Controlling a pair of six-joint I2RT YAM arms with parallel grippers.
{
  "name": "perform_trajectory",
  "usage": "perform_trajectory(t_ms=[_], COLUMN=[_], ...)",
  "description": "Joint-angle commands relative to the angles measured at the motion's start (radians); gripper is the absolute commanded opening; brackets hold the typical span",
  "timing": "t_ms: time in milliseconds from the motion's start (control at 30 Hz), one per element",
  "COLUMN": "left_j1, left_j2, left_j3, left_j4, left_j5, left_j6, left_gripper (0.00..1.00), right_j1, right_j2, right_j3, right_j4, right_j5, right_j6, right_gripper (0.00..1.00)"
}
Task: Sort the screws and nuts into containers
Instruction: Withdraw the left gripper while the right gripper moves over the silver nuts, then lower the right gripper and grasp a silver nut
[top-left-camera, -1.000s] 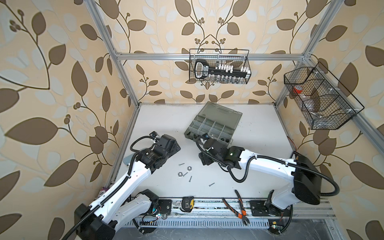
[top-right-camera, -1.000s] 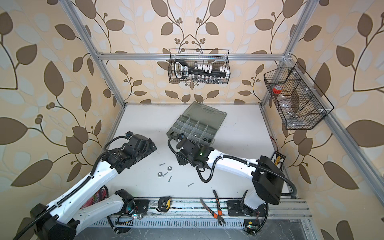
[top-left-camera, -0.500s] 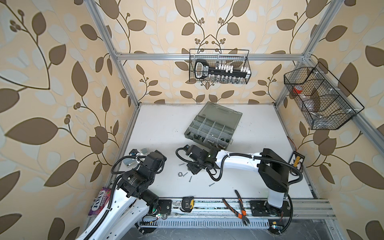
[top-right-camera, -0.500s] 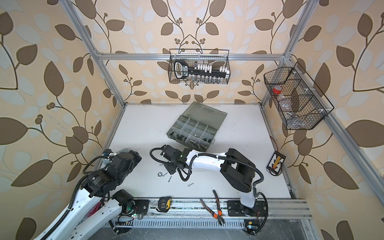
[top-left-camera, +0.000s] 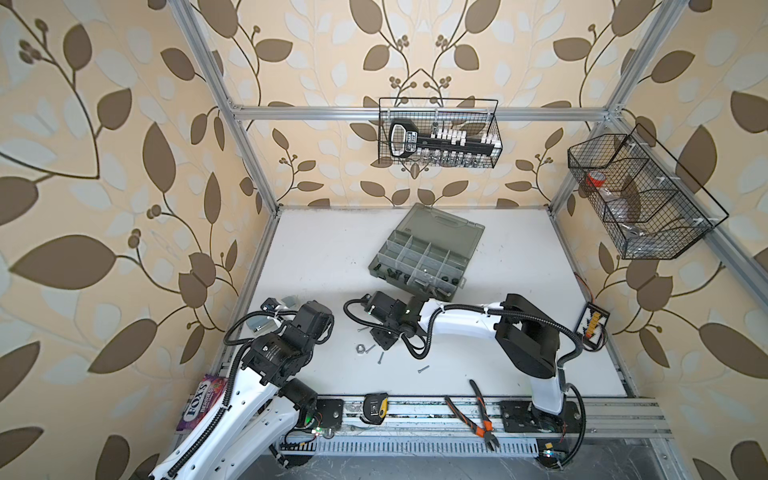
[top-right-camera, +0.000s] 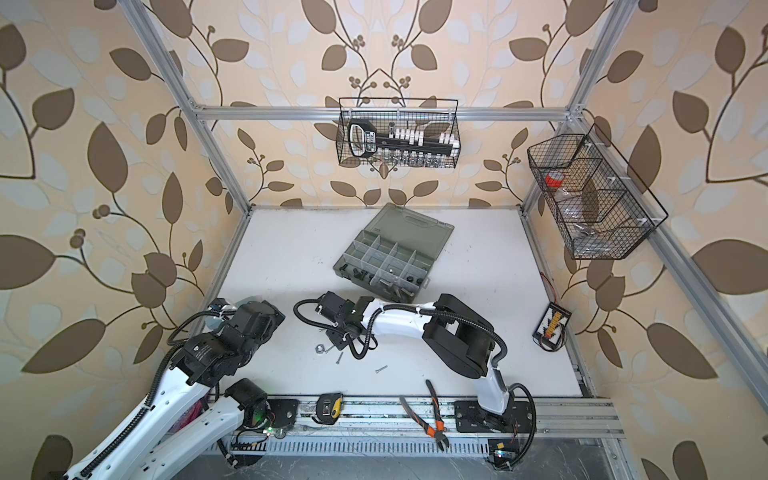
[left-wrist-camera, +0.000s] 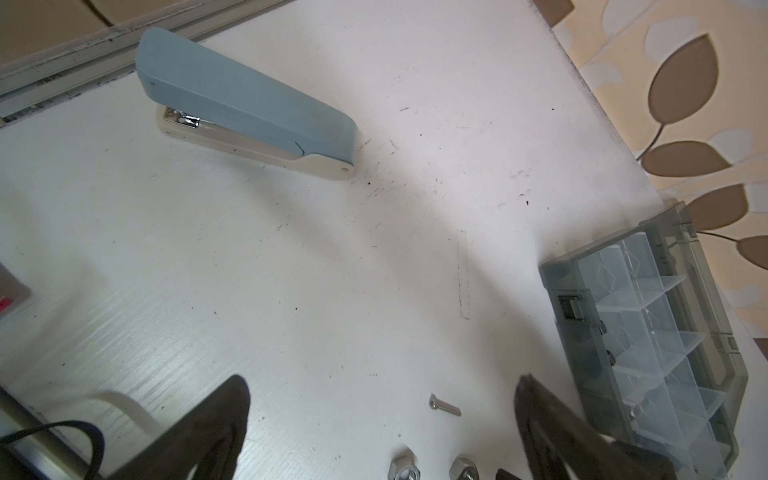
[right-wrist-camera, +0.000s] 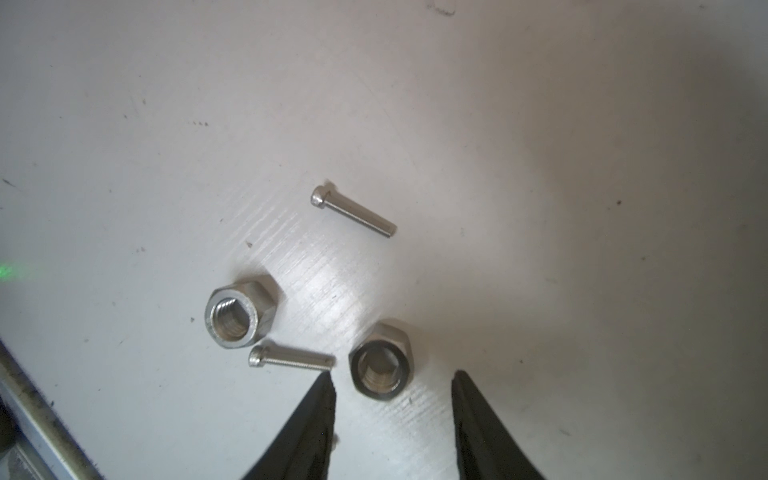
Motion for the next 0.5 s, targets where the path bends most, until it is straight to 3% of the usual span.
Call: perform_trajectory(t_ms=[0, 367, 467], left_j1=[0.009, 0.009, 0.009], left_j2=[0.0, 0.01, 0.016], left_j3=[-0.007, -0.007, -0.007], left_j4=[-0.017, -0.013, -0.01], left_j5=[-0.033, -0.029, -0.024], left_j6=[-0.016, -0.015, -0.012], left_gripper=[0.99, 0.99, 0.99], right_j1=[0.006, 0.006, 0.006], right_j2=[0.036, 0.078, 0.087], right_j3=[0.037, 0.051, 0.049], right_j4=[-0.016, -0.016, -0.016], right_j5=[-0.016, 0.005, 0.015], right_j6=[-0.014, -0.012, -0.013], right_gripper=[0.46, 0.42, 0.37])
